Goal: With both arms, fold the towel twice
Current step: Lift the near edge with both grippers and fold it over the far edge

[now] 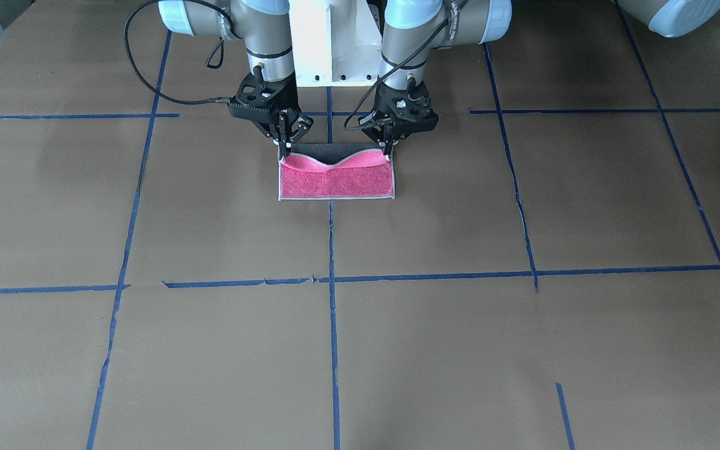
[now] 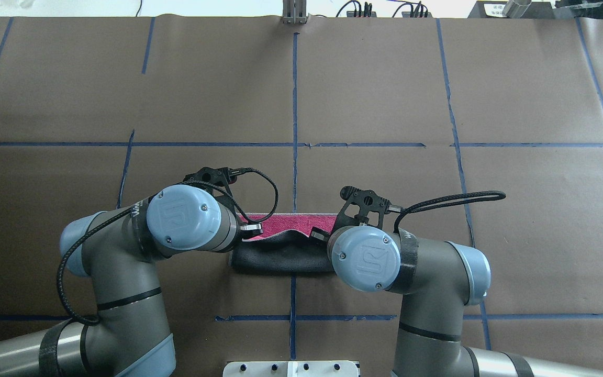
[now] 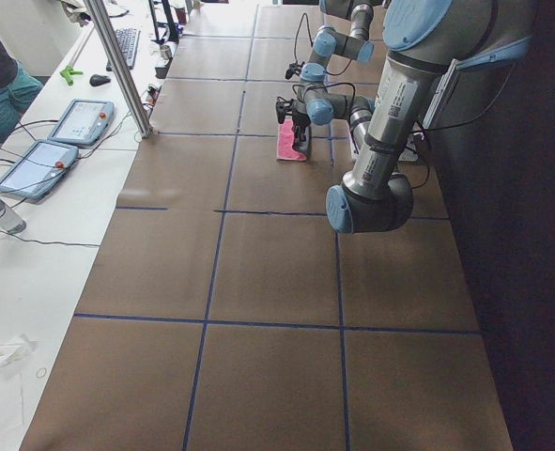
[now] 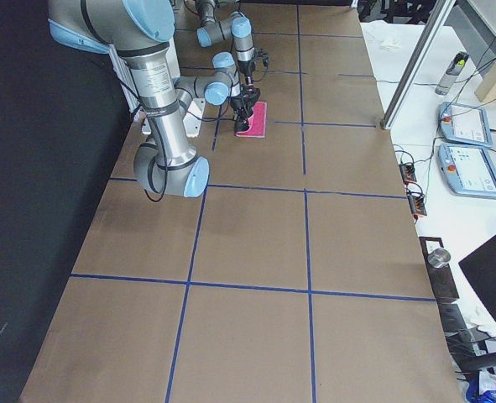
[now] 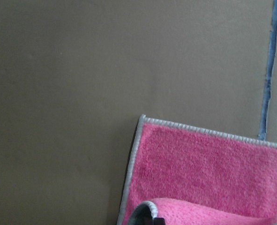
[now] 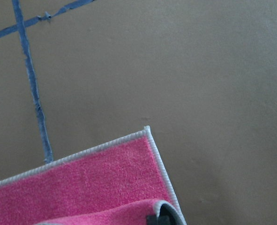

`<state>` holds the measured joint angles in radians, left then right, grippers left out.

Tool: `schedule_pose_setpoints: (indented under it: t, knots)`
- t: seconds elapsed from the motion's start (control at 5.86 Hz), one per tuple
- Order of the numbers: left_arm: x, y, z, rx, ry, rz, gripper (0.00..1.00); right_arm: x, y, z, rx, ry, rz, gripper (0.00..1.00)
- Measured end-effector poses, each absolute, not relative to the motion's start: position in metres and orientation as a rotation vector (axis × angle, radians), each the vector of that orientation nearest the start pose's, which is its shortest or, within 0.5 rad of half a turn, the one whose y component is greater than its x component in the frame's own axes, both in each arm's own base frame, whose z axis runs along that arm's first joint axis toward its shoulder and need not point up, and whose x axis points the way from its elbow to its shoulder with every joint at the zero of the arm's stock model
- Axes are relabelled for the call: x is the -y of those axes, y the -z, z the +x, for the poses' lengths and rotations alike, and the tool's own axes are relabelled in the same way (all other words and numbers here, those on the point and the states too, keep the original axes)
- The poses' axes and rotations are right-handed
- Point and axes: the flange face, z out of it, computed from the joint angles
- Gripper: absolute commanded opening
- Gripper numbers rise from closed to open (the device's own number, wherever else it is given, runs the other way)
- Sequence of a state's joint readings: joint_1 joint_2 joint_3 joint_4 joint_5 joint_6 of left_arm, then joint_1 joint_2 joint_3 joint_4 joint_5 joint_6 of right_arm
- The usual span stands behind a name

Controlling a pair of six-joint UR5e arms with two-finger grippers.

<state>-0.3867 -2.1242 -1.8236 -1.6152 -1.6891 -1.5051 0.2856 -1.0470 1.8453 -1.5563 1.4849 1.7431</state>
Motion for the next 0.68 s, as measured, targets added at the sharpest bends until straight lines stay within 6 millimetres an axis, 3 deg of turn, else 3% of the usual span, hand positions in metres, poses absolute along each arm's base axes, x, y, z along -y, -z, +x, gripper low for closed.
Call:
schedule_pose_setpoints:
  t: [0.34, 0.51, 0.68]
  knots:
    - [0.377, -0.240, 0.554, -0.828, 0.258, 0.098, 0.03, 0.330, -0.250, -0.566, 0.803, -0.473, 0.144, 0.00]
    - [0.387, -0.243, 0.555, -0.814, 0.255, 0.108, 0.64, 0.341, -0.247, -0.576, 0.794, -0.481, 0.150, 0.17]
    - [0.393, -0.246, 0.556, -0.806, 0.255, 0.111, 1.00, 0.352, -0.244, -0.583, 0.786, -0.491, 0.153, 0.99]
